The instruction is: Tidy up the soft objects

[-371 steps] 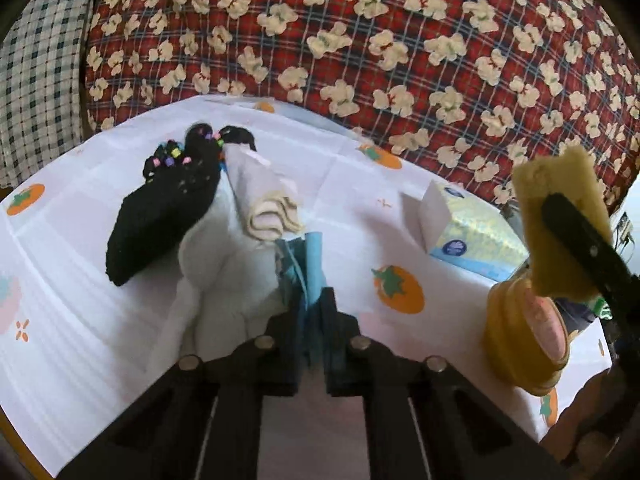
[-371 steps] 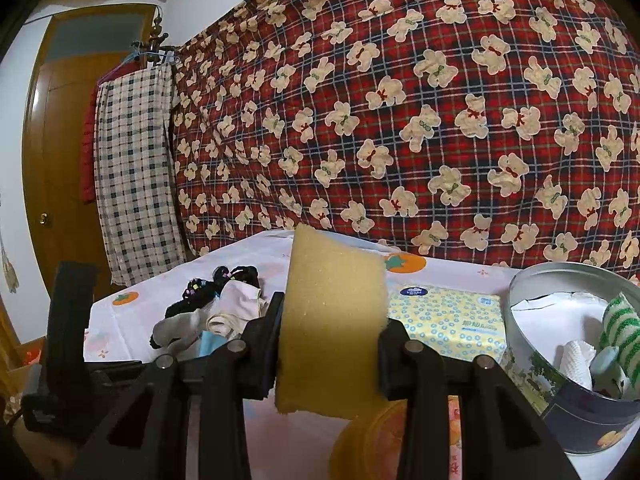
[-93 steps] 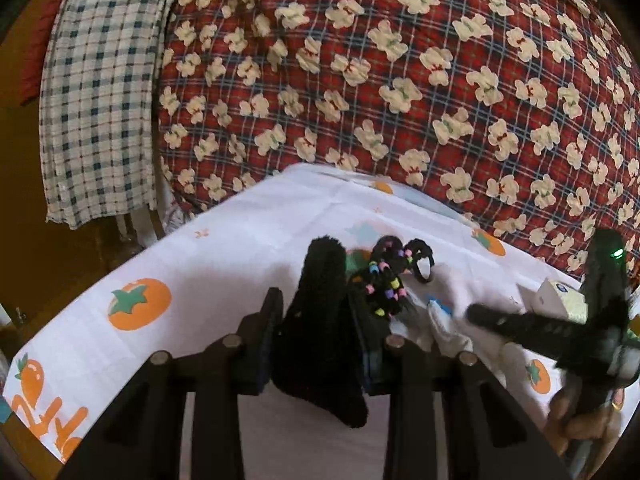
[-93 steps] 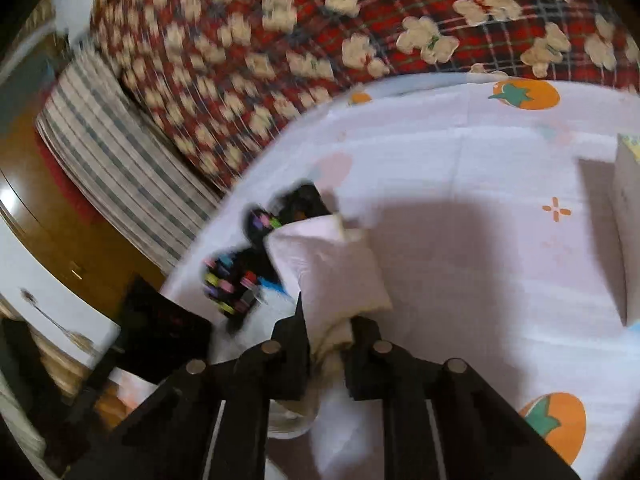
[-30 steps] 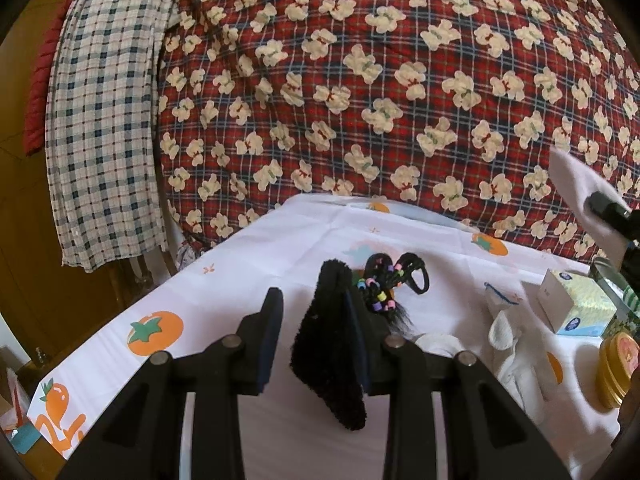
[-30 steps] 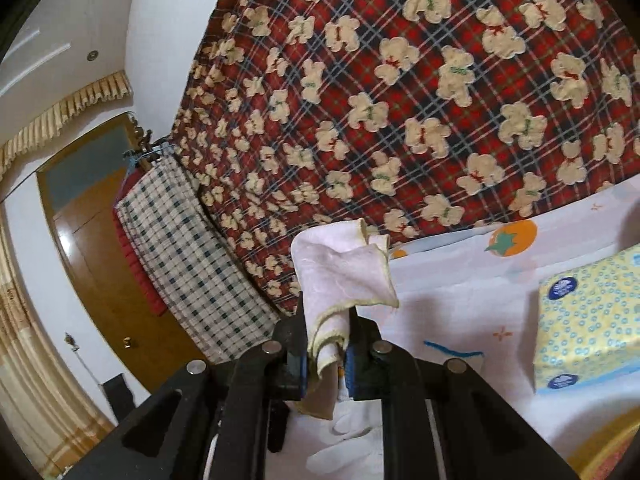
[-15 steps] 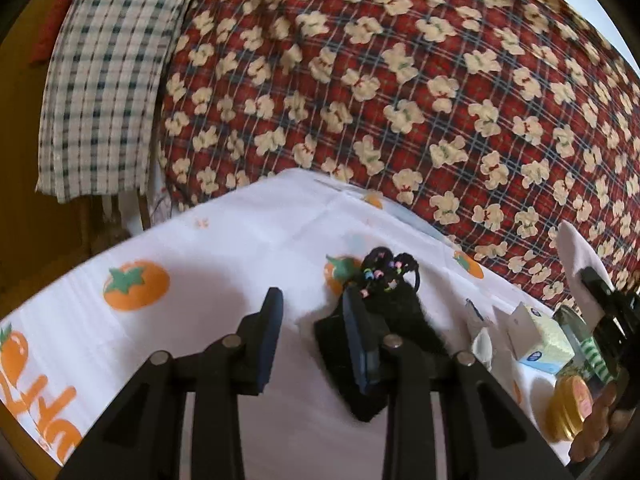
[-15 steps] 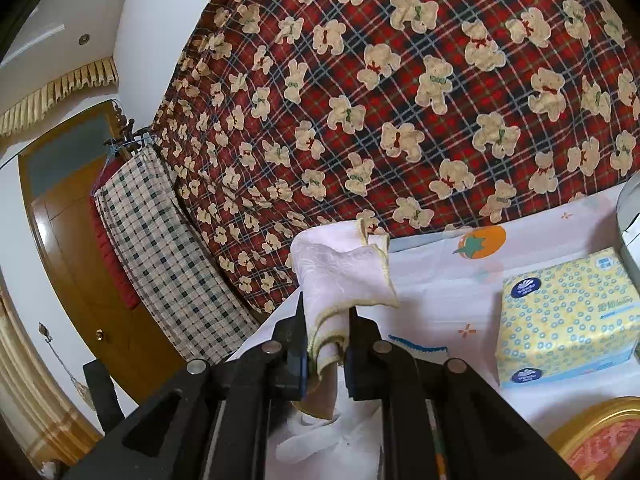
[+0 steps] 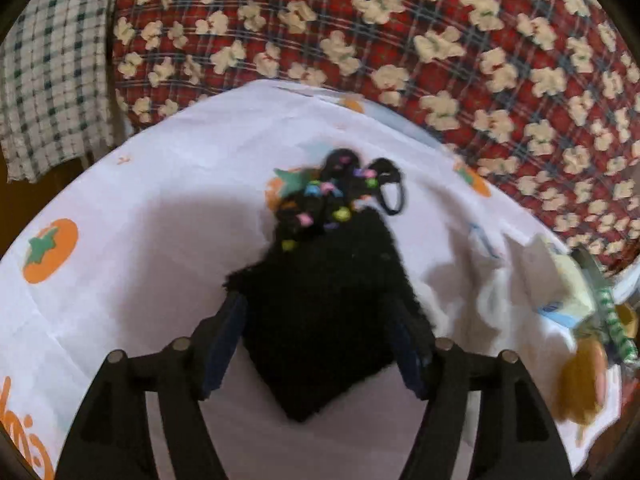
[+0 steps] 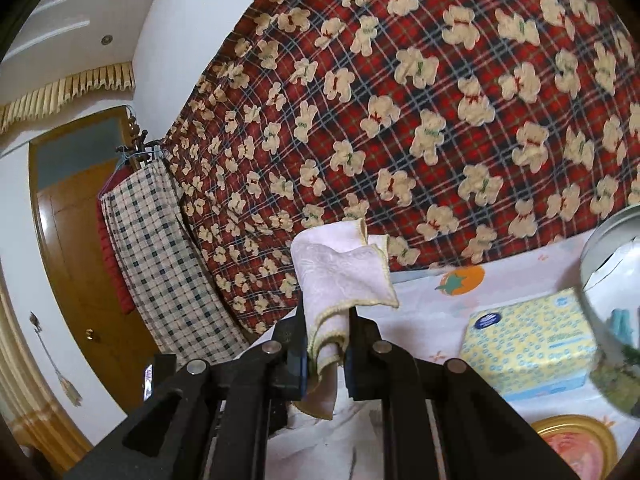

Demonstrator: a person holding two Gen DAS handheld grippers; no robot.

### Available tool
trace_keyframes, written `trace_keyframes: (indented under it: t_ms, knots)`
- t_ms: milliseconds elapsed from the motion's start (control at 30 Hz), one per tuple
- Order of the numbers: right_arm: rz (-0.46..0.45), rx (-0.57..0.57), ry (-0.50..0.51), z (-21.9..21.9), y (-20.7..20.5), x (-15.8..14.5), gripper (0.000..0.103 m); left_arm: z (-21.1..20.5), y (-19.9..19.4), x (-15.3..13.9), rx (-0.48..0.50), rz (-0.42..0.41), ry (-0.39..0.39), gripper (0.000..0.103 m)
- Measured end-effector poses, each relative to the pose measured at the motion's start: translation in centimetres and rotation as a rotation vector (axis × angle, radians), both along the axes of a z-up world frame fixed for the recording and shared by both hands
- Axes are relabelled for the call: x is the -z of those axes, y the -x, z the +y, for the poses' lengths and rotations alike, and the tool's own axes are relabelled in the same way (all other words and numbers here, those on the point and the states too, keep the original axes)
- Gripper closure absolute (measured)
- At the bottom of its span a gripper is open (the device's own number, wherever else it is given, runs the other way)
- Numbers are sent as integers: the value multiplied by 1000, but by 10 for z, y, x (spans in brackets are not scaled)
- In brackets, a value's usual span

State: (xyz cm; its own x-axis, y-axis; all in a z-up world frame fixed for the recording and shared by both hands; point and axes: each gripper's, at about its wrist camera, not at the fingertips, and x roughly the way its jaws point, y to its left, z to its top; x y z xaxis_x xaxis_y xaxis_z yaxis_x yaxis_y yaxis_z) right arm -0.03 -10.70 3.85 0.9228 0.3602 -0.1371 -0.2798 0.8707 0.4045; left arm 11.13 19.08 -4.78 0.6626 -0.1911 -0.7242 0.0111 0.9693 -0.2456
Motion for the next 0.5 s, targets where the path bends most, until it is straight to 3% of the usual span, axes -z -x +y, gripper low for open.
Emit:
trace_keyframes:
  t_ms: [33,67,100,133,300,367,500]
  knots:
    - [3,1,5,0,0,0,88,1,1,-1,-3,-13,8,59]
    - [12,-3,5,0,-2,1,88,2,3,-2,-5,-18,14,67]
    - [25,-10,2,1,-5,3,88,5,3,-2,-11,-20,21,85]
    - [43,-19,-2,2,-7,5,88,9,5,-1,-21,-21,39,94]
    - [52,-23,105,27,-6,10,88,22,21,-8,-35,-76,107,94]
    - [36,-22,147,35,-3,10,88,19,26,-11,-25,-101,95,94]
    - [26,-27,188,43,0,11,88,9,25,-10,1,-75,64,91]
